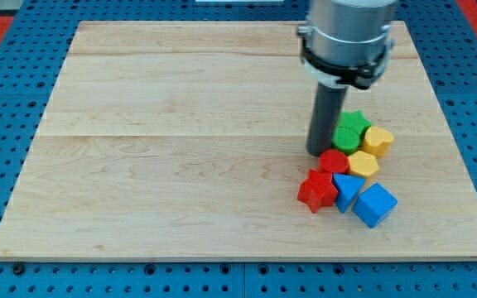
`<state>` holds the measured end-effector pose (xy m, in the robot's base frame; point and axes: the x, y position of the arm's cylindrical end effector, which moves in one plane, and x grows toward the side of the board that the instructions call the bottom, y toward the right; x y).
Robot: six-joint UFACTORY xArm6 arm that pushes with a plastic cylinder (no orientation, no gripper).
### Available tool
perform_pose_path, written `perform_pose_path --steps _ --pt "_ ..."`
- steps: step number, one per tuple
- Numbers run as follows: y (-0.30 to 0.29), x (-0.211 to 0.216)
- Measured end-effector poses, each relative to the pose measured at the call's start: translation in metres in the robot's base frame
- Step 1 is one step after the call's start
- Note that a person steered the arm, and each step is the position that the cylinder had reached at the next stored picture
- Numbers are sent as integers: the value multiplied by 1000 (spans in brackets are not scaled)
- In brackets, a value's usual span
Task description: Move your arm to the right of the green star
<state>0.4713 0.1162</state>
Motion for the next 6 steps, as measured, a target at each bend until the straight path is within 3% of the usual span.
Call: perform_pose_path --steps 1,3,4,5,6 --pt "28 0" --pt "-2 -9" --pt "-31 -75" --pt "-3 -161" --pt "89 -145"
